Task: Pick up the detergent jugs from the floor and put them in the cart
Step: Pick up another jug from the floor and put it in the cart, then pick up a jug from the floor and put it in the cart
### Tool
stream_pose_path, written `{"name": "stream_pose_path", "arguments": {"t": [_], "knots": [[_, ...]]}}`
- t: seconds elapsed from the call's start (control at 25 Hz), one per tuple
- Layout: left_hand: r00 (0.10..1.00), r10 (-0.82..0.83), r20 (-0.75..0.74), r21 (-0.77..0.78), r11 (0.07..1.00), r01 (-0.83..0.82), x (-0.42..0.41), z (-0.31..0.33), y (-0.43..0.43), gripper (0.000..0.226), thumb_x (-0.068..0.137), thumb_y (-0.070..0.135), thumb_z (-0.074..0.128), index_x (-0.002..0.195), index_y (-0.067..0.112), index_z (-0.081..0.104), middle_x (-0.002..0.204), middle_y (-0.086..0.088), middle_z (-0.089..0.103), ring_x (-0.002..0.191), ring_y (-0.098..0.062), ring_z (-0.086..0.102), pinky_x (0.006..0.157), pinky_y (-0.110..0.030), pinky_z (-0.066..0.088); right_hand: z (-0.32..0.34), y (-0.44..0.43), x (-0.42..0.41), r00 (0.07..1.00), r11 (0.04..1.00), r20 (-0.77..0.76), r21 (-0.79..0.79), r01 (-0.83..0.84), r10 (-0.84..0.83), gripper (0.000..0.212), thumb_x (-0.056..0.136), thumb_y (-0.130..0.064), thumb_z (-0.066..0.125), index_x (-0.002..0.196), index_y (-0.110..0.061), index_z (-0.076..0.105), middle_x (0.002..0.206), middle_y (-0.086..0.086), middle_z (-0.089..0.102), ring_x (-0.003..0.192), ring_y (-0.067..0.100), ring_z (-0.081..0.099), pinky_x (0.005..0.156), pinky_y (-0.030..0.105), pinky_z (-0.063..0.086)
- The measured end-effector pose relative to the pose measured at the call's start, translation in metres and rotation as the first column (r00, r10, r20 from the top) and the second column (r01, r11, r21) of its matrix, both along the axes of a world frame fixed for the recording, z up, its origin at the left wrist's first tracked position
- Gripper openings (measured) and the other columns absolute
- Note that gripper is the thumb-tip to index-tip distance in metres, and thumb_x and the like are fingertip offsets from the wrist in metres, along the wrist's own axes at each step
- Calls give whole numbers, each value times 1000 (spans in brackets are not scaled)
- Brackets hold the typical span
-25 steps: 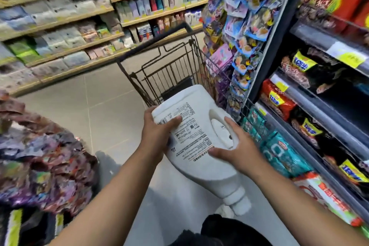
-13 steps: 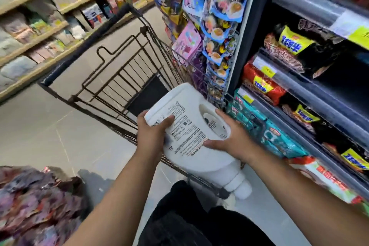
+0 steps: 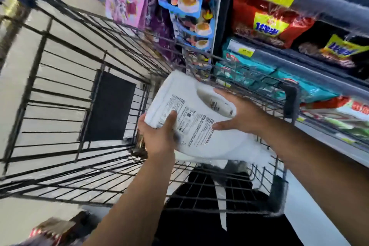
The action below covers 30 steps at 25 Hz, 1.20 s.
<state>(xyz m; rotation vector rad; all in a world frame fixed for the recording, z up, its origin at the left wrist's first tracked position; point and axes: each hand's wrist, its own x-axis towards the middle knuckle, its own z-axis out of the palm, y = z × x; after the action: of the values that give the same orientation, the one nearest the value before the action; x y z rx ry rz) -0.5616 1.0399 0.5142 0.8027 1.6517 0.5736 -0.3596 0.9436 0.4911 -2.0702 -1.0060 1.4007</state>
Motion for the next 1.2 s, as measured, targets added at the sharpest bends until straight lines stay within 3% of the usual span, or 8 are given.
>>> {"name": "stream_pose_path", "arguments": {"t": [0.12, 0.24, 0.32, 0.44, 0.68, 0.84, 1.0, 1.2], "knots": [[1000, -8, -12, -6, 1000, 8, 6, -30, 3, 65, 82, 16, 79, 130, 26, 37, 108, 0, 66, 85, -10, 65, 58, -17, 57, -29, 8, 6, 1000, 1000, -11, -12, 11, -11, 118, 35, -83, 71, 140, -62, 22, 155, -12, 34, 140, 14, 34, 107, 33, 37], [1000, -7, -17, 3, 1000, 7, 12, -52, 0, 72, 80, 20, 80, 133, 32, 33, 113, 5, 66, 93, -7, 68, 80, -26, 58, -49, 12, 12, 1000, 1000, 15, 17, 10, -10, 120, 36, -74, 74, 144, -55, 25, 149, -18, 39, 131, 7, 40, 91, 12, 38], [999, -27, -19, 27, 999, 27, 20, -61, -2, 73, 80, 20, 80, 135, 29, 32, 111, 8, 64, 86, 3, 65, 73, -15, 54, -54, 12, 20, 999, 999, 31, 32, 39, -40, 118, 40, -67, 76, 146, -52, 26, 145, -22, 39, 127, 4, 41, 81, 3, 34], [994, -42, -99, 28, 999, 45, 30, -68, -1, 82, 75, 34, 83, 137, 33, 30, 125, -4, 55, 93, -11, 62, 94, -30, 49, -57, 13, 22, 996, 1000, 89, 11, 19, -20, 113, 46, -64, 78, 147, -50, 27, 154, -12, 34, 139, 13, 34, 95, 17, 29], [949, -230, -215, -31, 973, 229, 27, -65, 21, 85, 75, 26, 83, 141, 36, 30, 141, -13, 42, 104, -27, 59, 105, -43, 46, -47, -7, 3, 975, 983, 133, 71, 168, -176, 108, 46, -62, 80, 144, -43, 37, 149, 0, 31, 139, 15, 31, 105, 16, 22], [764, -578, -286, 23, 793, 609, 21, -34, 14, 97, 75, 21, 83, 149, 30, 22, 154, -11, 20, 138, -28, 36, 116, -35, 27, -18, -23, -11, 935, 930, 55, 138, 341, -351, 107, 45, -60, 77, 143, -37, 41, 143, -1, 38, 135, 13, 35, 106, 13, 22], [606, -745, -280, 183, 578, 795, 24, 3, 6, 91, 79, 20, 80, 150, 24, 23, 153, -4, 25, 142, -20, 29, 117, -34, 25, 23, -43, -23, 895, 885, 12, 157, 439, -446, 105, 46, -67, 76, 142, -47, 37, 149, -5, 35, 138, 16, 36, 115, 37, 30], [388, -887, -252, 256, 325, 910, 40, 56, 0, 82, 85, 25, 74, 150, 27, 23, 154, 2, 32, 140, -17, 35, 105, -27, 32, 84, -75, -32, 824, 810, 19, 197, 552, -566, 98, 56, -60, 77, 143, -49, 34, 152, -7, 29, 135, 12, 36, 112, 34, 33]]}}
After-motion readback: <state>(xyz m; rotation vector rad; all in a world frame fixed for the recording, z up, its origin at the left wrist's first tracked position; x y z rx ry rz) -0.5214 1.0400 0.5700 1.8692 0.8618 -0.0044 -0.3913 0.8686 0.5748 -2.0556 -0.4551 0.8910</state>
